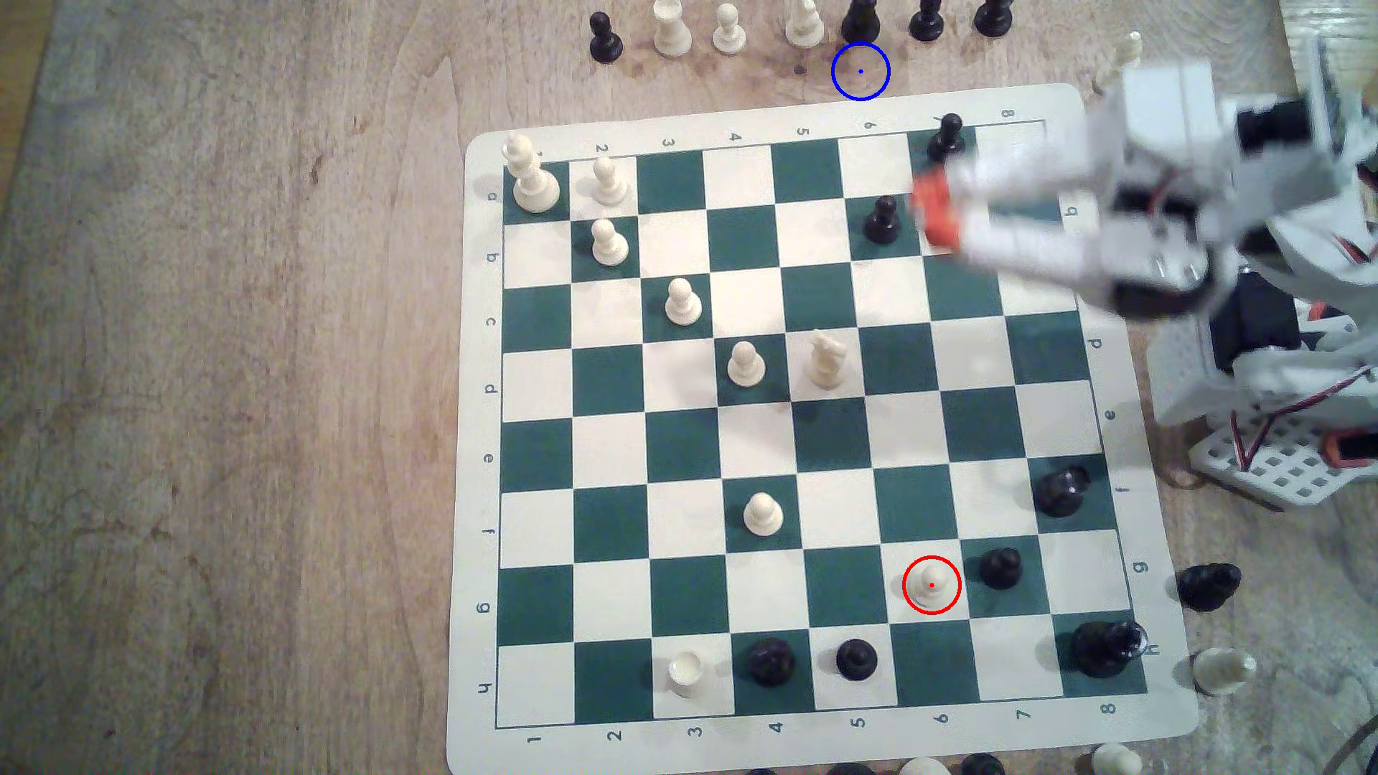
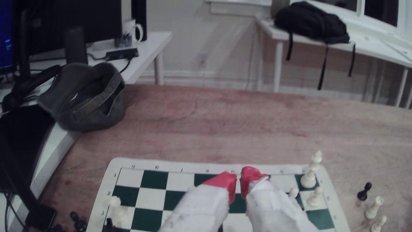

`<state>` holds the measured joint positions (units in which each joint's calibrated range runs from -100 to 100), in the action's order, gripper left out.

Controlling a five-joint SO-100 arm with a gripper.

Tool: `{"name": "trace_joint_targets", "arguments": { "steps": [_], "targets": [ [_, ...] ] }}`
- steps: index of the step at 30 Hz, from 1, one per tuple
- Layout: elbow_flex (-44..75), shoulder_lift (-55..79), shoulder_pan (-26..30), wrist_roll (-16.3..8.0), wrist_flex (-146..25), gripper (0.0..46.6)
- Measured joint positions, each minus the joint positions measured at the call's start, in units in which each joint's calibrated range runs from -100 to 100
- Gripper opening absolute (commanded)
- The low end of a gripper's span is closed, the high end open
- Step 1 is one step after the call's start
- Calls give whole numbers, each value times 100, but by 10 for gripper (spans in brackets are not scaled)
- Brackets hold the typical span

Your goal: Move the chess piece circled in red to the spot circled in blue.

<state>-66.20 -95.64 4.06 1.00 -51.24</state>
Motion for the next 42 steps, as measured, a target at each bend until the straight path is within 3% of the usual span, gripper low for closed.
{"name": "trace_joint_targets", "arguments": {
  "steps": [4,7,12,17,26,42],
  "targets": [
    [208,285,553,-234,-892,64],
    [280,670,1047,-269,-1466,103],
    [280,1760,1615,-391,-1833,99],
    [280,2589,2028,-523,-1801,134],
    [271,3837,2316,-689,-1211,141],
    [271,5547,2294,-689,-48,138]
  ]
}}
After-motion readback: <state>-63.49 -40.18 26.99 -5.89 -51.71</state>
